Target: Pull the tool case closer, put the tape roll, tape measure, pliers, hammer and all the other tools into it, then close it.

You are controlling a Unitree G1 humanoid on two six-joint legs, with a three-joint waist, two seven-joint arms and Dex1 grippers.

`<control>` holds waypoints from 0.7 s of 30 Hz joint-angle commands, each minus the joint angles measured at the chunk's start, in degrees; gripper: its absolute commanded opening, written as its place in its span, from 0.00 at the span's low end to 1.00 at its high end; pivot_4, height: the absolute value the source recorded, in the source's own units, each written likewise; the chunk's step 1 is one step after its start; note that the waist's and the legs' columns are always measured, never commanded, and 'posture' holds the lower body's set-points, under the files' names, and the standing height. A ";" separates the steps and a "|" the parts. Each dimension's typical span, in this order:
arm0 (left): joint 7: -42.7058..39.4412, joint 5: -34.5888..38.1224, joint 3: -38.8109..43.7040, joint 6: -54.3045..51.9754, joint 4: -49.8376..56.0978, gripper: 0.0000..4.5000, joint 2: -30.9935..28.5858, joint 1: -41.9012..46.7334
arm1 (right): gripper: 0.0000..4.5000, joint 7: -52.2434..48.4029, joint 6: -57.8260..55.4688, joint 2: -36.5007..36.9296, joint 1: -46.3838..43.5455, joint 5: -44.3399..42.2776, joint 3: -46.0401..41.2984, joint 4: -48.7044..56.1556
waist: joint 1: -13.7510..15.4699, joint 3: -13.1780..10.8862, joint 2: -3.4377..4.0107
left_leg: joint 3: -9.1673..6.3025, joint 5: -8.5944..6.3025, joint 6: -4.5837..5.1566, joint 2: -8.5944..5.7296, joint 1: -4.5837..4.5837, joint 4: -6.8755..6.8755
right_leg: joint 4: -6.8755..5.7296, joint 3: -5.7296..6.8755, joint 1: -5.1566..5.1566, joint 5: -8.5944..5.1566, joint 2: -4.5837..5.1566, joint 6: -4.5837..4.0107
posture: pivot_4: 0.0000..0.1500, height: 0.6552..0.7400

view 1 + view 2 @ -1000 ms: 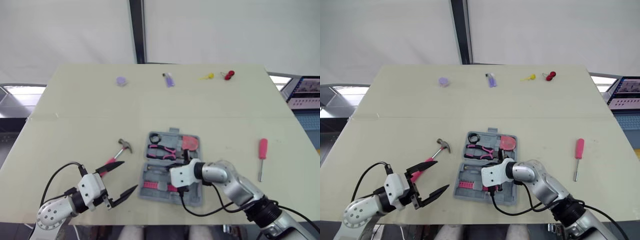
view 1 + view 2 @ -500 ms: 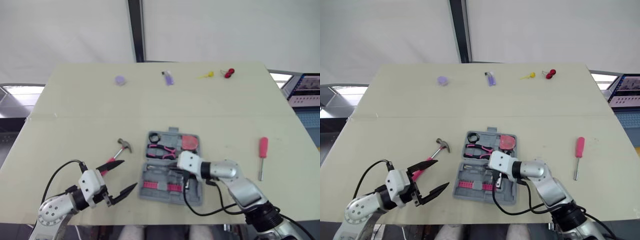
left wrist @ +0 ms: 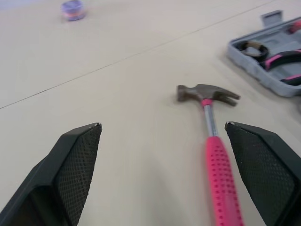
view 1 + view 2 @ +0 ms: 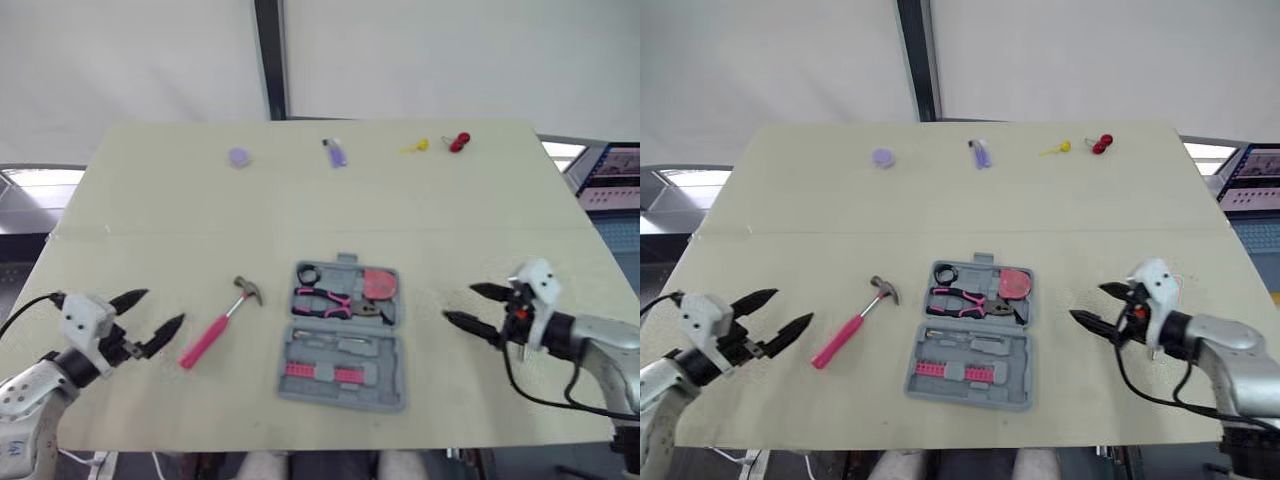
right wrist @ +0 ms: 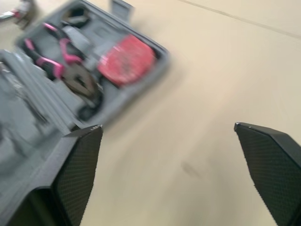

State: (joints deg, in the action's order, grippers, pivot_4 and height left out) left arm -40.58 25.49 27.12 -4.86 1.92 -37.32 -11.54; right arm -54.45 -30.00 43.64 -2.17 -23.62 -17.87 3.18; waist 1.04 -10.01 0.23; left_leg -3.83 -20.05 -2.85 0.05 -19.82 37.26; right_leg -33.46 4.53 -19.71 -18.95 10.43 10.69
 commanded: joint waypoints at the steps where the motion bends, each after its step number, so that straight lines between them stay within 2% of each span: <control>1: 3.62 0.11 5.50 0.65 -2.35 1.00 0.97 -1.10 | 1.00 1.27 4.13 1.76 1.84 -0.30 -7.97 -6.22 | -0.28 -0.04 -0.02 | 0.03 0.00 0.00 0.00 0.03 0.01 | -0.02 -0.03 0.00 0.00 0.00 0.00 | 1.00 1.00; 4: 5.32 0.41 7.82 0.08 -3.92 1.00 2.08 -2.58 | 1.00 2.37 6.64 2.26 3.77 0.29 -11.09 -10.66 | -0.40 -0.08 -0.09 | 0.06 0.00 0.00 0.01 0.10 0.00 | -0.02 -0.06 0.06 0.01 0.01 0.01 | 1.00 1.00; 8: 12.78 -1.50 13.20 1.63 -10.04 1.00 3.21 -2.63 | 1.00 6.71 12.21 1.89 4.44 0.20 -18.37 -24.17 | -0.54 -0.14 -0.18 | 0.08 0.00 0.00 0.02 0.14 -0.05 | -0.01 -0.07 0.07 0.01 0.01 0.01 | 1.00 1.00; 13: 15.95 -2.38 14.04 1.60 -13.33 1.00 4.26 -2.95 | 1.00 10.16 19.64 1.30 3.13 1.33 -20.20 -35.10 | -0.89 -0.15 -0.21 | 0.08 0.00 -0.01 0.02 0.15 -0.05 | 0.01 -0.09 0.08 0.01 0.02 0.01 | 1.00 1.00; 16: 16.96 -2.51 14.43 2.28 -14.87 1.00 4.35 -2.60 | 1.00 10.81 22.53 1.64 1.62 1.29 -20.32 -39.54 | -1.12 -0.16 -0.18 | 0.12 0.00 -0.01 0.02 0.23 -0.10 | 0.01 -0.14 0.10 0.00 0.02 0.01 | 1.00 1.00; 21: 16.96 -2.60 13.74 2.72 -15.14 1.00 4.22 -2.04 | 1.00 10.56 24.27 1.51 0.58 0.97 -19.44 -41.19 | -1.21 -0.16 -0.18 | 0.16 0.00 -0.02 0.04 0.25 -0.12 | 0.02 -0.14 0.10 0.00 0.02 0.01 | 1.00 1.00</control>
State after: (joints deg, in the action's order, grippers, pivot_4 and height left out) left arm -23.87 23.24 39.73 -3.42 -13.63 -32.51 -13.55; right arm -44.22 -7.23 44.41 -1.40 -21.93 -36.42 -38.34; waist -0.17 -10.17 0.06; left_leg -3.66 -20.05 -2.86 0.09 -19.57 37.15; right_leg -33.44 4.39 -19.60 -18.94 10.45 10.70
